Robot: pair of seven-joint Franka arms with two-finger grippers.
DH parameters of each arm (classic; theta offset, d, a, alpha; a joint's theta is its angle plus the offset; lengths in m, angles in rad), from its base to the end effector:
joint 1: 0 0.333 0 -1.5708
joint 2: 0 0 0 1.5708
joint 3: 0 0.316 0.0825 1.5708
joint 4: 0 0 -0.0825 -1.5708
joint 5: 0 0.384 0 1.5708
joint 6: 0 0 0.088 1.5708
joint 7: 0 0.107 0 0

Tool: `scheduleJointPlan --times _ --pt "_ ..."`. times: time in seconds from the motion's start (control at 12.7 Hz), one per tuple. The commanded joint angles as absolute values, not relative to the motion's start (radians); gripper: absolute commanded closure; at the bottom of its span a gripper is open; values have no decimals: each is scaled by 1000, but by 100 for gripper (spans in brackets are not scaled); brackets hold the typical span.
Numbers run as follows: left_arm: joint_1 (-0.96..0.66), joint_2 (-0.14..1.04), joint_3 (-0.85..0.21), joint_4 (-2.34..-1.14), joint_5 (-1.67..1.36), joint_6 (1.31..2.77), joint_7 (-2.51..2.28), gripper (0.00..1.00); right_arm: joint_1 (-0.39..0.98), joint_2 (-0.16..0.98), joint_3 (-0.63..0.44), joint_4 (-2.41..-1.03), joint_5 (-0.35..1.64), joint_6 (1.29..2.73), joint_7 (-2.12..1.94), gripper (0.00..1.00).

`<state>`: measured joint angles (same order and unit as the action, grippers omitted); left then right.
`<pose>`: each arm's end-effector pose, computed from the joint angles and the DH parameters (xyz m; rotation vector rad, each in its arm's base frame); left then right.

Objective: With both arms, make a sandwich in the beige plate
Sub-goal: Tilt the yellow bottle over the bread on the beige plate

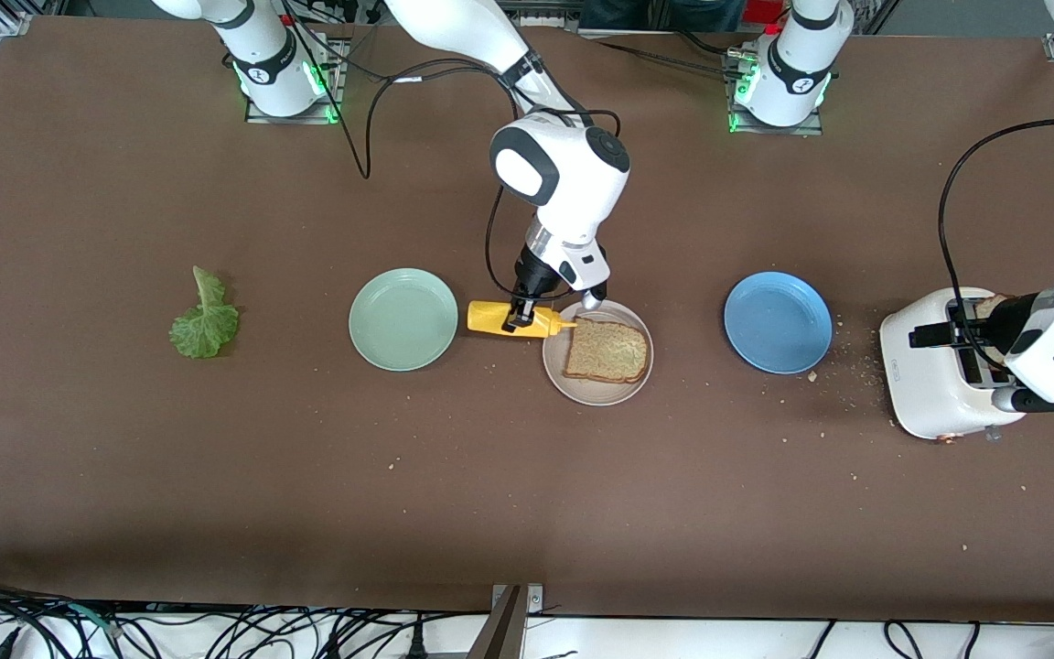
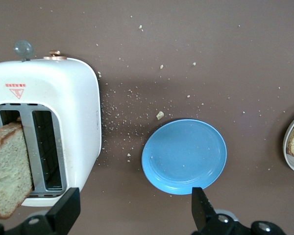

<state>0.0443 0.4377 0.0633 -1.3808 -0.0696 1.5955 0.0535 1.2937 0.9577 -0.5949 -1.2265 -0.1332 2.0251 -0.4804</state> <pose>0.6609 0.0570 0.4468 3.0625 0.0928 -0.3354 0.4909 0.5678 0.2559 1.9045 1.6865 0.0658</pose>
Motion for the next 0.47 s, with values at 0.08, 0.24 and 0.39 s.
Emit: scheduleJointPlan --times 0.08,0.24,0.39 --pt "48 417 60 -1387 -34 1580 51 0 1307 1017 -606 -1192 -187 1993 -465 100" --pt "43 417 61 -1382 -34 1583 41 0 1312 1040 -606 -1187 -187 1996 -430 100" --pt "48 423 61 -1321 -40 1583 40 0 1310 1055 -606 -1184 -186 2019 -422 100"
